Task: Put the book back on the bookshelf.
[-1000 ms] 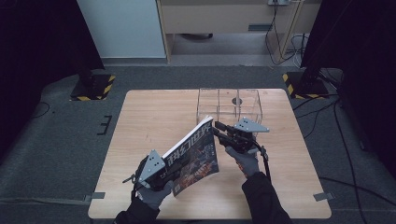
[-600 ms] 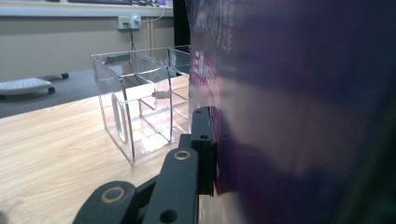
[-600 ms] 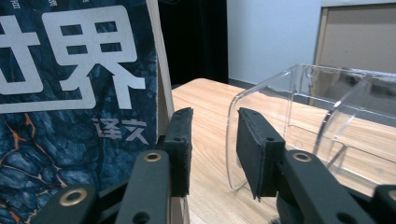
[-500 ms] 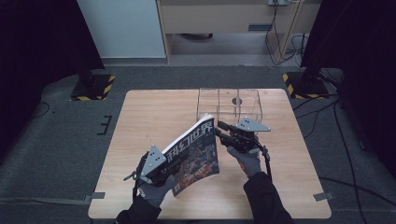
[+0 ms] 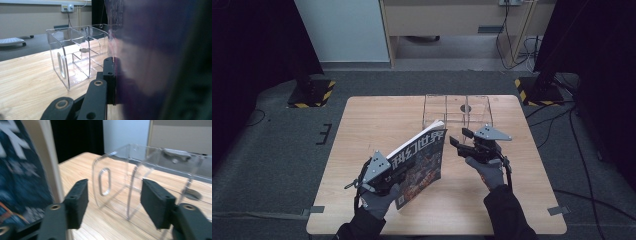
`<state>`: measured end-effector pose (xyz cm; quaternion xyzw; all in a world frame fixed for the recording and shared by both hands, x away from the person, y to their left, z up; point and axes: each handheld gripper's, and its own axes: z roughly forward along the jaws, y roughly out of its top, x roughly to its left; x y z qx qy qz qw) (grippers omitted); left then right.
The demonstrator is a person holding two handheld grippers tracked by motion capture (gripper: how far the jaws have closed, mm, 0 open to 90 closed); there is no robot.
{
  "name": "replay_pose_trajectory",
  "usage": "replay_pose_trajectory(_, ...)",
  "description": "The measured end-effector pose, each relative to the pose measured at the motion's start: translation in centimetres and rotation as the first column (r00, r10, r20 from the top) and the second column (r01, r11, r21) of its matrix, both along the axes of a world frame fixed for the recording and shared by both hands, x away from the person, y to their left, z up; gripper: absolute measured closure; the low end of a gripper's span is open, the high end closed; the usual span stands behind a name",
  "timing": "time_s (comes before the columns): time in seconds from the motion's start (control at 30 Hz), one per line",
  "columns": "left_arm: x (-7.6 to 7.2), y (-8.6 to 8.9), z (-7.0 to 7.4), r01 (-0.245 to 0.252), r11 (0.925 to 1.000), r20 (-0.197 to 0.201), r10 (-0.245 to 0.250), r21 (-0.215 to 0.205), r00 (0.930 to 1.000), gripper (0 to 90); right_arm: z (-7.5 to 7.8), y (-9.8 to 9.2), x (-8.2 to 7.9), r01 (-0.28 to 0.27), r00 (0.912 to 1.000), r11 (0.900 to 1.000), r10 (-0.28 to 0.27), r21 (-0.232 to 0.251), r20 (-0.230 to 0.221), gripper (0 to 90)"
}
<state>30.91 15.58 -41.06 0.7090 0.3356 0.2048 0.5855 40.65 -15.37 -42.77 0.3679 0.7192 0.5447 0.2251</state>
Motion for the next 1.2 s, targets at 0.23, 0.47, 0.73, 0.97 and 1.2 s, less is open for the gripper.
replay_pose_trajectory(0.23,0.3,0.1,0.7,-0.007,1.0000,-0.011,0.007,-0.003,0.9999,82.0,-1.0,-1.9,-0.7,0.044,0.9981,0.996,-0.047,-0.078,-0.040,26.3)
replay_pose_trajectory(0.47,0.7,0.0,1.3,-0.019,0.9997,-0.013,0.019,-0.012,0.9997,82.0,-1.8,-5.2,-2.3,0.088,0.9929,0.991,-0.095,-0.101,-0.072,23.9)
replay_pose_trajectory(0.73,1.6,-0.1,2.6,-0.050,0.9971,-0.005,0.049,-0.058,0.9988,82.0,-3.1,-8.7,-3.6,0.147,0.9839,0.984,-0.156,-0.099,-0.087,20.8)
replay_pose_trajectory(0.97,1.9,0.5,3.7,-0.086,0.9928,0.019,0.088,-0.083,0.9959,82.0,-4.9,-10.2,-3.7,0.182,0.9639,0.971,-0.207,-0.154,-0.167,18.3)
replay_pose_trajectory(1.2,2.3,1.2,4.7,-0.126,0.9856,0.033,0.130,-0.113,0.9909,81.9,-6.2,-11.2,-3.6,0.200,0.9515,0.961,-0.237,-0.190,-0.196,16.6)
